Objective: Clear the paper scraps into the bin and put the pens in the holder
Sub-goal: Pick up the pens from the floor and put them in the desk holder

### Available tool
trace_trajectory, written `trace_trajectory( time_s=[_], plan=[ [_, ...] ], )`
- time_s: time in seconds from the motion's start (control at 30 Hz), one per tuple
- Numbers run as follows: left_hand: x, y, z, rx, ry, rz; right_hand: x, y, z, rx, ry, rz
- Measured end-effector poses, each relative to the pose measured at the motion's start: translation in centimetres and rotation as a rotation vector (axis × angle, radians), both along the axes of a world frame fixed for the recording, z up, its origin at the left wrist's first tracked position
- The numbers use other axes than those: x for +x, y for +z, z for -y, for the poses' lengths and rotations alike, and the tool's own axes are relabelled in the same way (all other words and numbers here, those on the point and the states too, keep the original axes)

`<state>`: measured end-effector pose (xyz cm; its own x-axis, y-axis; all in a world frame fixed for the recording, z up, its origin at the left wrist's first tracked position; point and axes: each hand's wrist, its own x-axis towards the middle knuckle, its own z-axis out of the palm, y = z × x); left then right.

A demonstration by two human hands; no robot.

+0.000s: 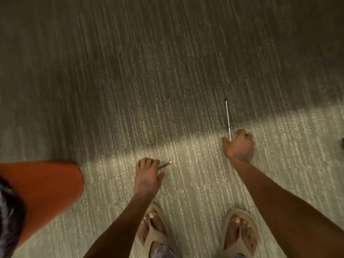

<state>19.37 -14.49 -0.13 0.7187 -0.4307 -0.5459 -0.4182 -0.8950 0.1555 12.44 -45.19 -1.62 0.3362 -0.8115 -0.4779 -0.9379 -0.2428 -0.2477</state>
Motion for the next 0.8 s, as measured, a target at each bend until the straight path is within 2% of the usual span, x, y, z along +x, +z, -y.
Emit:
trace_trajectory(
  time_s=[0.23, 0.37, 0.5, 0.6, 0.8],
  plan=[
    [0.6, -0.8, 0.6, 0.110, 0.004, -0.026, 0.6, -1.1, -0.6, -0.134, 0.068, 0.004],
    [1.8, -0.1, 1.0, 0.141, 0.039, -0.063, 1.1, -0.7, -1.5, -0.104, 0.029, 0.076],
    [3.3, 1.3, 0.9, -0.032, 0.291, -0.097, 1.9, 1.3, -3.2, -0.003, 0.014, 0.251],
    [4.5, 2.9, 1.1, -0.217, 0.484, -0.089, 2.5, 3.4, -5.2, 0.149, 0.033, 0.428],
    [8.2, 8.9, 2.6, -0.463, 0.608, -0.008, 5.8, 11.0, -8.5, 0.502, 0.077, 0.616]
  ],
)
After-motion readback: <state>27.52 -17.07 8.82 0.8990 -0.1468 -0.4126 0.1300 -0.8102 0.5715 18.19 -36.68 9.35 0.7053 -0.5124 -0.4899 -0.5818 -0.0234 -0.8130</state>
